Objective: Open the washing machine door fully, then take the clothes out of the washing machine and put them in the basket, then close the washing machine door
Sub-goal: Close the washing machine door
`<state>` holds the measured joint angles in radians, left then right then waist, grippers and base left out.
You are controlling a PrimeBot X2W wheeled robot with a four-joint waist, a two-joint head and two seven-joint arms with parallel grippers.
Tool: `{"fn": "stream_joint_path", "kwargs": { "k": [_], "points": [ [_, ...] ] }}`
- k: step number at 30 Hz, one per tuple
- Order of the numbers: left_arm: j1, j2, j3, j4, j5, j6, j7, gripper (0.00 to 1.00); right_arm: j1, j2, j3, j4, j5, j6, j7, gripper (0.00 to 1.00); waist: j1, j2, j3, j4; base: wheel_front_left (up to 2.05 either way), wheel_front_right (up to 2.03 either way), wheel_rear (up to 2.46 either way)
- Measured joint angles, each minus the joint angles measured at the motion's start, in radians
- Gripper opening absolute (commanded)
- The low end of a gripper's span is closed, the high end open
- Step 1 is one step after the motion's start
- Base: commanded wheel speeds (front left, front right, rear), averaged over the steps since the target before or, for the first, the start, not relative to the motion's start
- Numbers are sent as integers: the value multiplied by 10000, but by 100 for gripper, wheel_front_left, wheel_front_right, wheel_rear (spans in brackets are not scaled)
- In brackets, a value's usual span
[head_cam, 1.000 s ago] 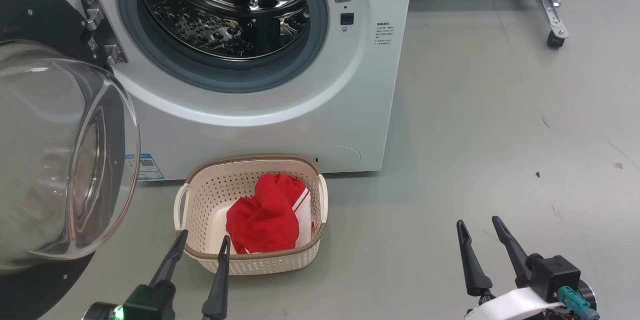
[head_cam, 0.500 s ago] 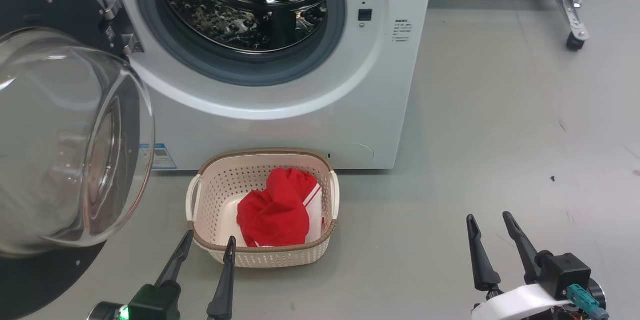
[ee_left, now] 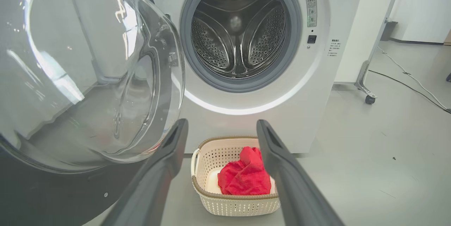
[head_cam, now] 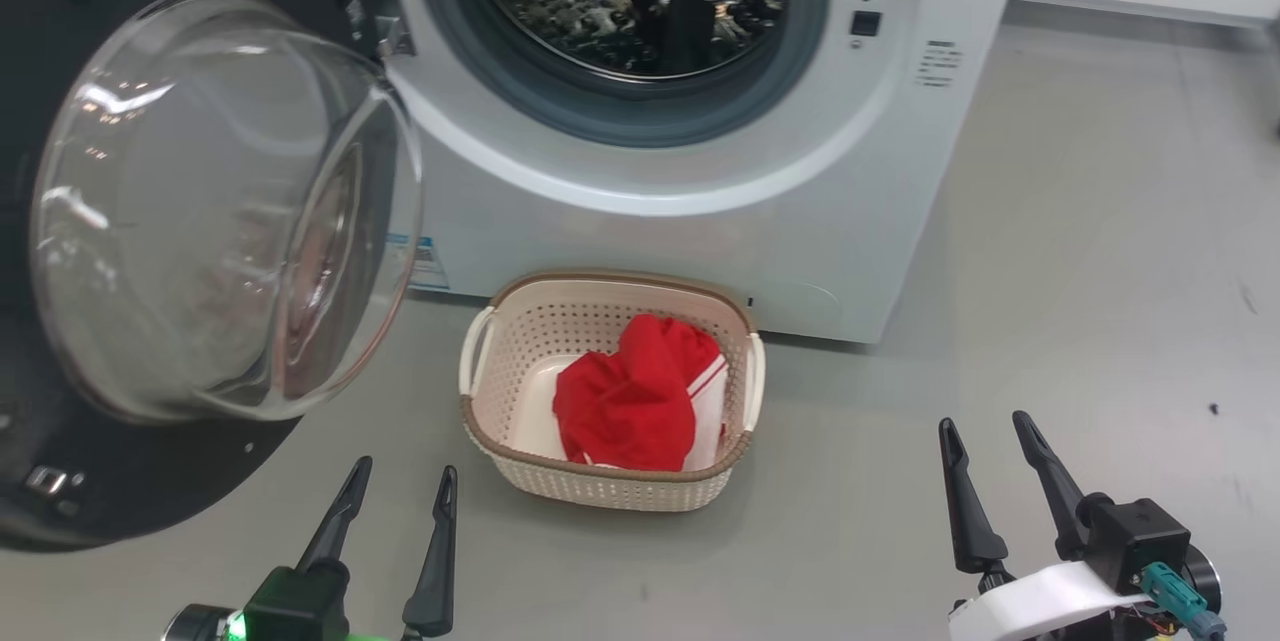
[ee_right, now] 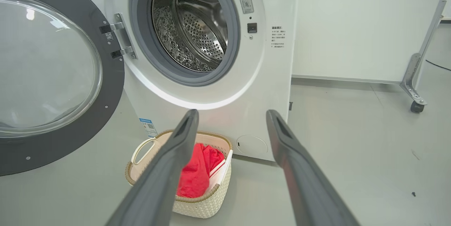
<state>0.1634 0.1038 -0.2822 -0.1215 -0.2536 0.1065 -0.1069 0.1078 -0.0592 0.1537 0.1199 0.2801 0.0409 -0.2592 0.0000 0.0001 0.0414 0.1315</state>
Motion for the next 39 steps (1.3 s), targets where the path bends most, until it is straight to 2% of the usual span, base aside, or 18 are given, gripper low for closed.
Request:
{"fn": "stream_joint_path", "kwargs": {
  "k": [6, 25, 30, 39],
  "points": [
    [0, -8, 222, 94, 0, 25, -15, 100, -26, -4, 213, 81, -15, 102, 0, 100, 0, 0, 10, 800, 0, 0, 0],
    [10, -50, 610, 330, -6, 29, -88, 100, 33, 25, 328, 198, -13, 96, 0, 100, 0, 0, -300, 3309, 0, 0, 0],
    [22, -50, 784, 341, -12, 29, -88, 100, 33, 46, 520, 280, -13, 98, 0, 100, 0, 0, -426, 3667, 0, 0, 0],
    [49, -82, 828, 334, -33, 40, -88, 100, 33, 69, 591, 353, -13, 100, 0, 100, 0, 0, -500, 3759, 0, 0, 0]
  ]
}}
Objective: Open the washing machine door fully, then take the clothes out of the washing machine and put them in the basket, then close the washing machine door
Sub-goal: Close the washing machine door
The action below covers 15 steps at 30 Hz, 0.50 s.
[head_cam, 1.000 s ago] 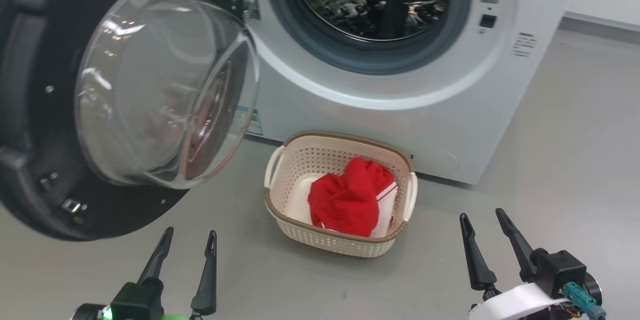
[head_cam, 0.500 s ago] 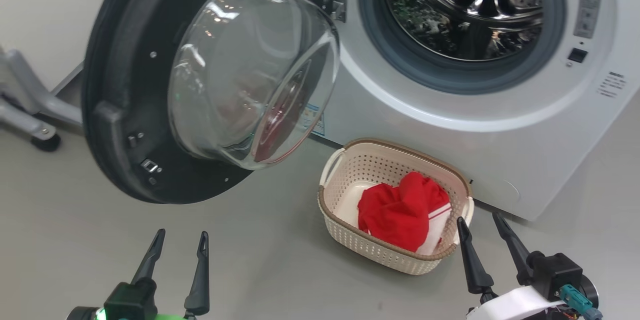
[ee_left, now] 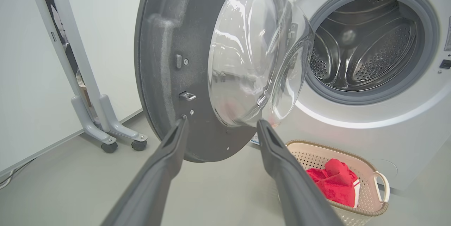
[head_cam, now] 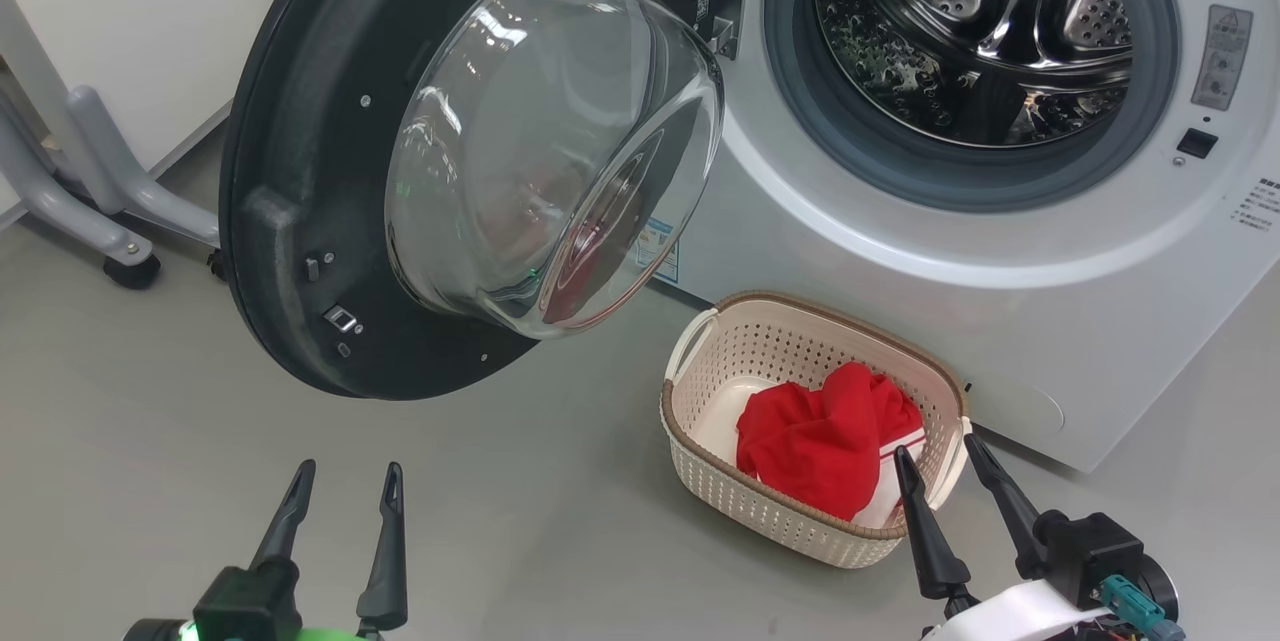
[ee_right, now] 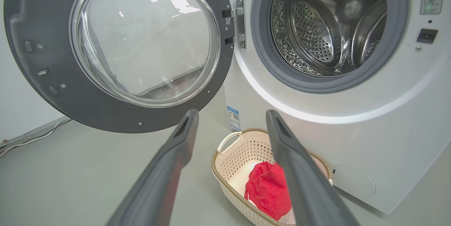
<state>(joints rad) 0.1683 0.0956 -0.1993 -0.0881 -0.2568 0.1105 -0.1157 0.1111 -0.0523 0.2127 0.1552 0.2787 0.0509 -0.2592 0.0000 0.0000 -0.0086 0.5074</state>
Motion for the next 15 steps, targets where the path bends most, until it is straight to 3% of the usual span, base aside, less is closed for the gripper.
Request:
{"fn": "stream_joint_path", "kwargs": {
  "k": [15],
  "points": [
    [43, -69, 0, -17, -52, 0, 0, 100, -2, 6, 35, 21, 0, -4, 0, 100, 0, 0, 66, -21, 0, 0, 0]
  ]
}}
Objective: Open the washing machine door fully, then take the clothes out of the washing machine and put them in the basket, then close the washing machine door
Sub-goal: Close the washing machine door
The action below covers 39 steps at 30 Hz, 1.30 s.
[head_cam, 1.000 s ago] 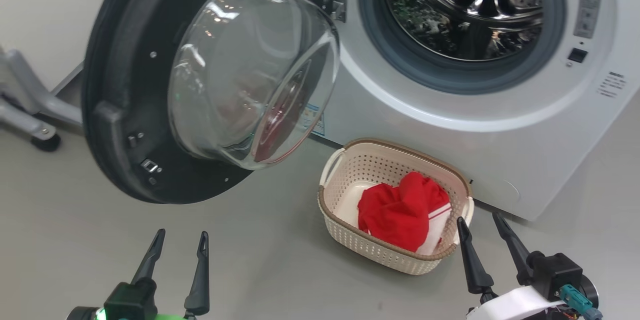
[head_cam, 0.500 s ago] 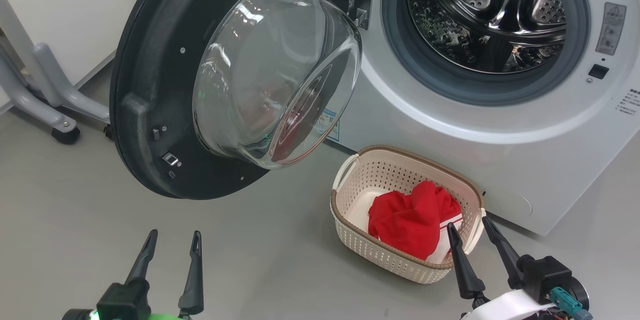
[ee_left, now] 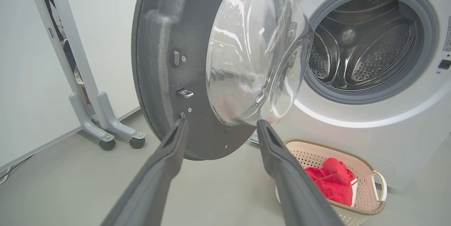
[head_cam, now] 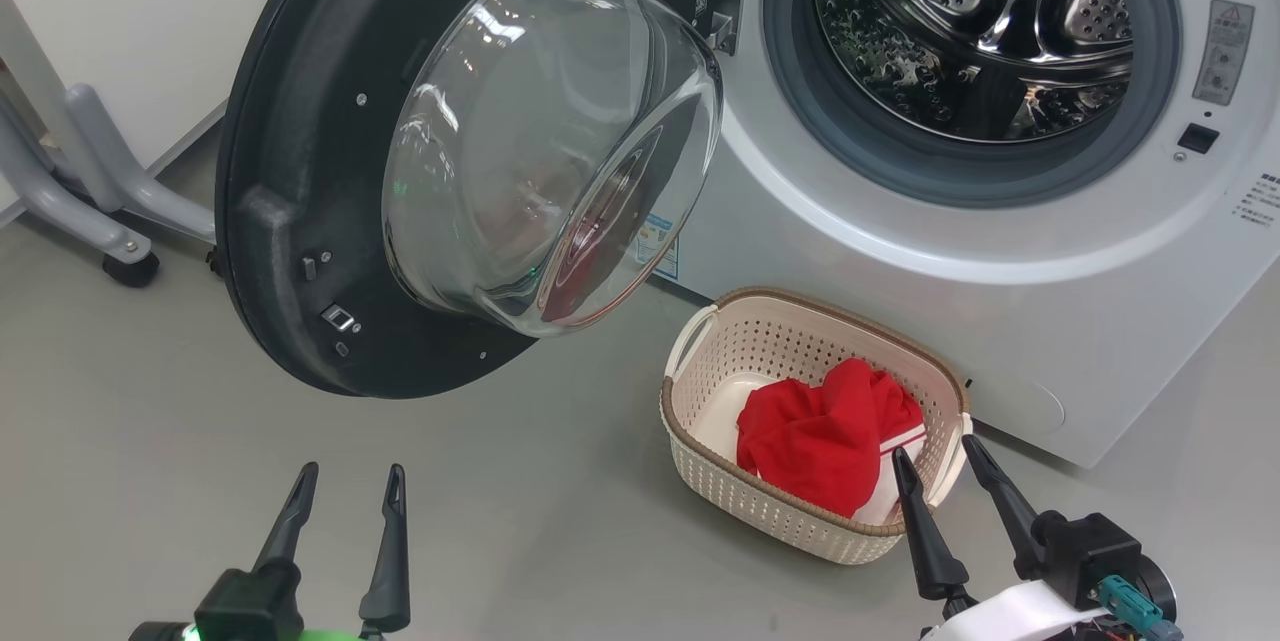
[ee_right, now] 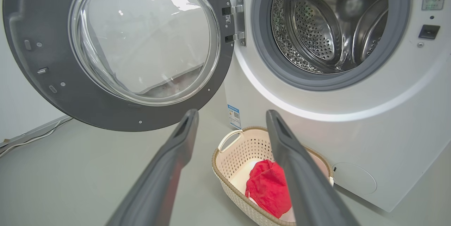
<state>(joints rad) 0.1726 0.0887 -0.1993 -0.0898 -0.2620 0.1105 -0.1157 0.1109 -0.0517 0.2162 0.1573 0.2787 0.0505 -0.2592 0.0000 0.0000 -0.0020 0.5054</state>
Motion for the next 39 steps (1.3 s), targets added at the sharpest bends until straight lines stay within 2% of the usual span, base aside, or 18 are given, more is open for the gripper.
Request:
{"fn": "stream_joint_path", "kwargs": {
  "k": [3, 4, 5, 6, 10, 15, 23, 27, 28, 31, 39],
  "points": [
    [2, -4, -2, 0, 0, 0, 0, 100, 0, 0, 0, 4, 0, 0, 0, 100, 0, 0, -1, 12, 0, 0, 0],
    [2, -4, -4, 0, -2, 2, 0, 91, -1, 0, 0, 6, 0, 0, 0, 100, 0, 0, -2, 16, 0, 0, 0],
    [3, -6, -6, 2, -2, 2, 0, 24, -1, 0, 0, 6, 0, 0, 0, 100, 0, 0, -3, 19, 0, 0, 0],
    [3, -6, -15, 2, -15, 0, 0, 0, -1, 0, 0, 8, 0, 0, 0, 100, 0, 0, -3, 23, 0, 0, 0],
    [7, -75, -25, -10, -359, 0, -4, 0, -3, 0, 0, 8, 0, 0, 0, 100, 0, 0, -4, 30, 0, 0, 0],
    [9, -236, 132, -272, -1632, -111, -102, 0, -4, -4, 0, 12, 0, -2, 0, 100, 0, 0, -1, 32, 0, 0, 0],
    [-17, -428, 617, -1383, -6107, -1131, -136, 0, -8, -31, -17, 8, 0, -6, 0, 100, 0, 0, 37, 47, 0, 0, 0],
    [-118, -422, 849, -2215, -8431, -1352, -477, 0, -13, -40, -13, -31, 0, -13, 29, 100, 0, 0, 108, 64, 0, 0, 0],
    [-204, -422, 988, -2592, -9361, -1528, -679, 0, -16, -54, -19, -56, 0, -13, 29, 100, 0, 0, 159, 73, 0, 0, 0],
    [-709, -439, 1781, -3114, -10661, -1793, -807, 0, -26, -90, -46, -86, 0, -15, 31, 100, 0, 0, 223, 98, 0, 0, 0],
    [-2020, -345, 4029, -3499, -11743, -1858, -788, 0, -65, -138, -48, -159, -2, -90, 90, 100, 0, 0, 359, 169, 0, 0, 0]
  ]
}}
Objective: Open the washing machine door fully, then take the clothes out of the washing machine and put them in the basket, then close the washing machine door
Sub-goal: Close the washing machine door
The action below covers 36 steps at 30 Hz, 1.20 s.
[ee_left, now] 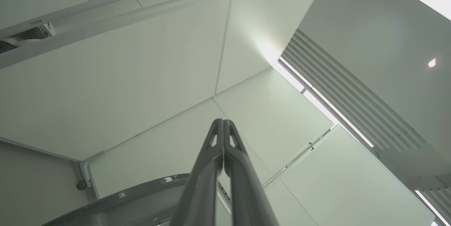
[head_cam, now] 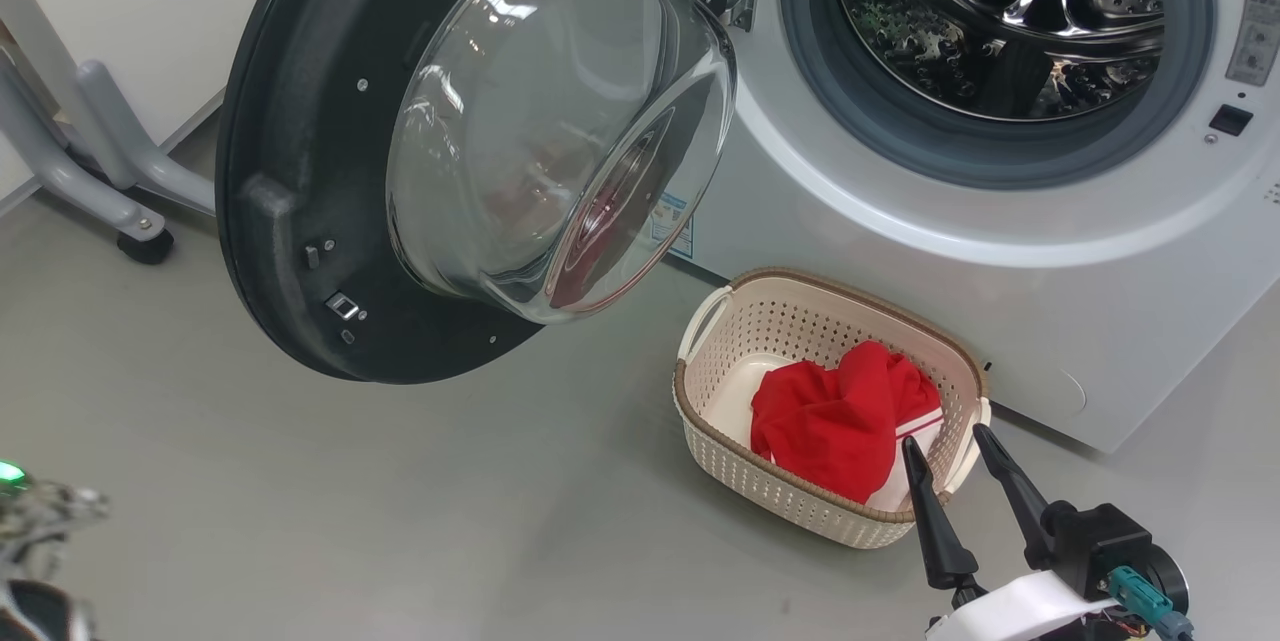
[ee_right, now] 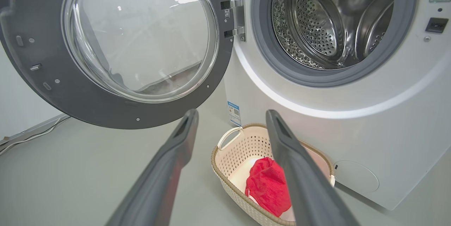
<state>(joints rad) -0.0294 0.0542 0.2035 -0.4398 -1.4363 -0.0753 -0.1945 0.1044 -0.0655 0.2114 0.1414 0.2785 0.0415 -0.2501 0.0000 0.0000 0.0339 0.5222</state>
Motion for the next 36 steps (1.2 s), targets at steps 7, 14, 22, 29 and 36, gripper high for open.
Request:
{"fn": "stream_joint_path", "kwargs": {
  "k": [7, 14, 22, 29, 36],
  "points": [
    [-1115, 1095, 1277, 1358, -1085, 667, 627, 0, -37, -29, 23, -19, -2, 2, 75, 100, 0, 0, 23, -21, 0, 0, 0],
    [-2018, 1954, 1630, 3649, -1931, 1659, 1517, 0, -77, -98, 130, -46, -98, 15, 176, 100, 0, 0, 86, -120, 0, 0, 0],
    [-2545, 2541, 1300, 5522, -2734, 1843, 2777, 0, -244, -104, 263, -111, -100, 94, 311, 100, 0, 0, 200, -464, 0, 0, 0],
    [-2854, 2801, 558, 6332, -2899, 1848, 3887, 0, -336, -111, 274, -127, -100, 102, 355, 100, 0, 0, 353, -806, 0, 0, 0],
    [-2995, 2828, 144, 6654, -3060, 1856, 4684, 0, -399, -134, 267, -176, -100, 102, 382, 100, 0, 0, 500, -1078, 0, 0, 0]
  ]
}}
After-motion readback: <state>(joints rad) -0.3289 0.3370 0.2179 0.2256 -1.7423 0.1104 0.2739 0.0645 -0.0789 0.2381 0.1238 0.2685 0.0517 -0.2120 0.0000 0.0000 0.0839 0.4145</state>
